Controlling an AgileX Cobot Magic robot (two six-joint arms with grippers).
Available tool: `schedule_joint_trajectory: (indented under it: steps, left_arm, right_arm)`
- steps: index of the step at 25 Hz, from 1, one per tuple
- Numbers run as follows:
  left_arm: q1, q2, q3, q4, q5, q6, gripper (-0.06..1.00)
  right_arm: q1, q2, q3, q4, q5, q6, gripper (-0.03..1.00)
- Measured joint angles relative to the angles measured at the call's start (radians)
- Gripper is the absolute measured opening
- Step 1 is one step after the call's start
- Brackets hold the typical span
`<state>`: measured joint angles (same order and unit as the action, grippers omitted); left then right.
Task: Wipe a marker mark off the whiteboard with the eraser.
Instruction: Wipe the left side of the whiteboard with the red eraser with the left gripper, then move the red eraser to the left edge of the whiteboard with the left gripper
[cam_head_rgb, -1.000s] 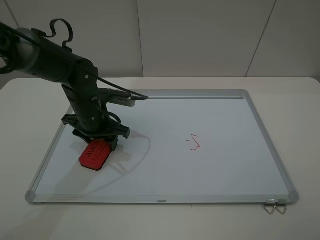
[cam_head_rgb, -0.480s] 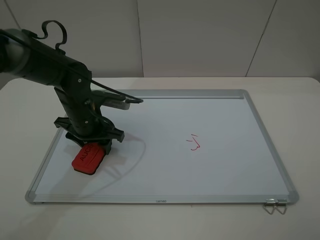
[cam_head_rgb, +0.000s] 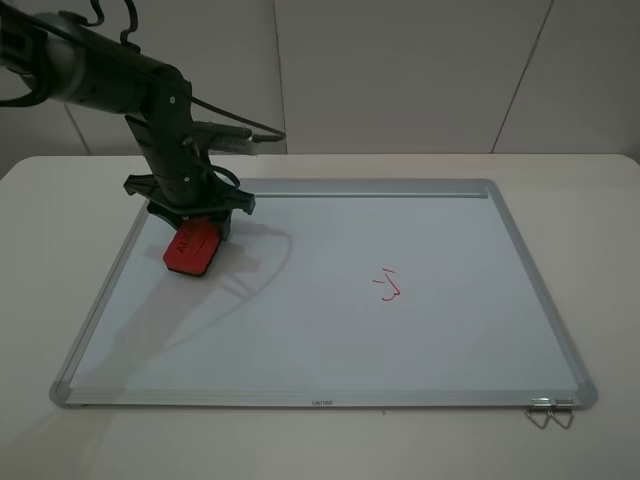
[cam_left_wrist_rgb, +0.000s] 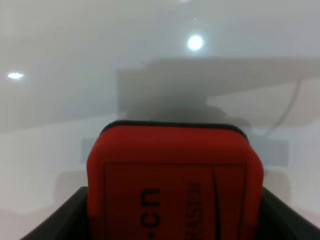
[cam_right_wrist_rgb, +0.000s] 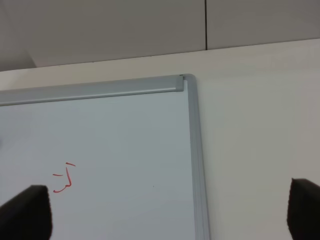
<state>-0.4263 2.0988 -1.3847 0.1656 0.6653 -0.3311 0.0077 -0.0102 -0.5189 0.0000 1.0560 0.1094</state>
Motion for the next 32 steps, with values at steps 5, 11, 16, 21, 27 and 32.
schedule_joint_trajectory:
  steps: [5, 11, 16, 21, 27, 32]
  left_arm:
    - [0.0, 0.006, -0.064, 0.005, 0.047, 0.0, 0.59]
    - [0.001, 0.003, -0.063, 0.004, 0.143, 0.0, 0.59]
    - [0.021, -0.086, 0.015, -0.001, 0.155, -0.04, 0.59]
    - [0.034, -0.195, 0.143, -0.001, 0.132, -0.098, 0.59]
    - [0.036, -0.306, 0.343, -0.001, 0.079, -0.159, 0.59]
    - [0.036, -0.355, 0.485, -0.003, 0.017, -0.195, 0.59]
  right_arm:
    - [0.0, 0.0, 0.0, 0.0, 0.0, 0.0, 0.83]
    - [0.0, 0.0, 0.0, 0.0, 0.0, 0.0, 0.83]
    - [0.0, 0.0, 0.0, 0.0, 0.0, 0.0, 0.83]
    - [0.0, 0.0, 0.0, 0.0, 0.0, 0.0, 0.83]
    - [0.0, 0.0, 0.0, 0.0, 0.0, 0.0, 0.83]
    - [0.0, 0.0, 0.0, 0.0, 0.0, 0.0, 0.83]
